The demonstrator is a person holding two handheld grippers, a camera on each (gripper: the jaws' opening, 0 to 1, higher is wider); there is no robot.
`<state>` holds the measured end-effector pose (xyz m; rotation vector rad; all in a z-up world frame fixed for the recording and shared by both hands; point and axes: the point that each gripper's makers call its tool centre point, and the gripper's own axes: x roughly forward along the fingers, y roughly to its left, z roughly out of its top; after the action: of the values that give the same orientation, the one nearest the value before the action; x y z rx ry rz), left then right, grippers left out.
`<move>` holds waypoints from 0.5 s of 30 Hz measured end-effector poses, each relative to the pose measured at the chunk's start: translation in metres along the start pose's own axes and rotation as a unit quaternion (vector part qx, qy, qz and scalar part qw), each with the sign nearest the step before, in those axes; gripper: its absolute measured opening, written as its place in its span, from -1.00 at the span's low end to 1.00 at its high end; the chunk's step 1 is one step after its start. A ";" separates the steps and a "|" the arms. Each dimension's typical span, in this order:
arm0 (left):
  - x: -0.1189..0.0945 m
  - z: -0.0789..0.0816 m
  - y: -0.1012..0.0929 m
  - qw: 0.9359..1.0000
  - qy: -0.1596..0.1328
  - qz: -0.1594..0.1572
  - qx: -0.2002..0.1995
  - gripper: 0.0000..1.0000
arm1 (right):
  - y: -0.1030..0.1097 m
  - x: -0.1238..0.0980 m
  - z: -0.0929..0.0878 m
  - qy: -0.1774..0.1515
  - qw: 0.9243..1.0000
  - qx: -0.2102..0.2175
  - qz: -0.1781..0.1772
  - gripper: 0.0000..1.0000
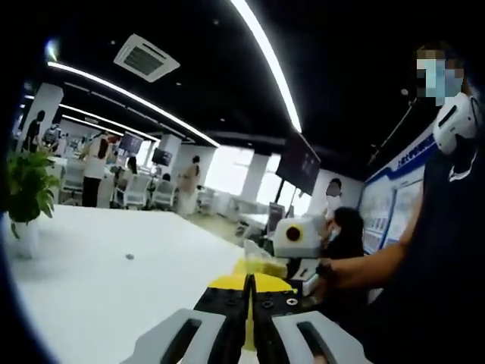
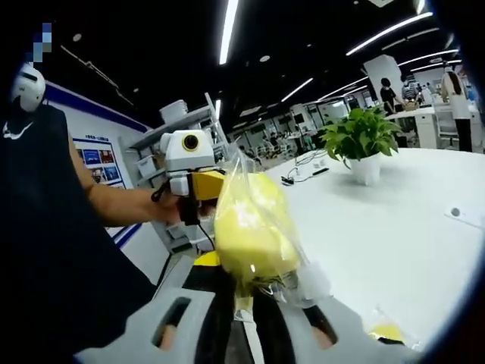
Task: Compare the silicone blocks by pressing each to a similar depth, holding the contact briefly, and releasing to observe deformation and rebound differences across the visible hardness samples.
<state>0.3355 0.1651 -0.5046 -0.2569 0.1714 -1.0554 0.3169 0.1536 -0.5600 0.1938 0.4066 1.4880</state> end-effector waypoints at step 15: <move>-0.013 -0.004 -0.001 1.000 0.006 0.002 0.012 -1.00 | 0.004 0.012 -0.004 -0.002 1.000 -0.014 -0.001 -0.94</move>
<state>0.3267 0.1754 -0.5080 -0.2285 0.1709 -1.0551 0.3117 0.1652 -0.5633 0.1743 0.3815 1.4902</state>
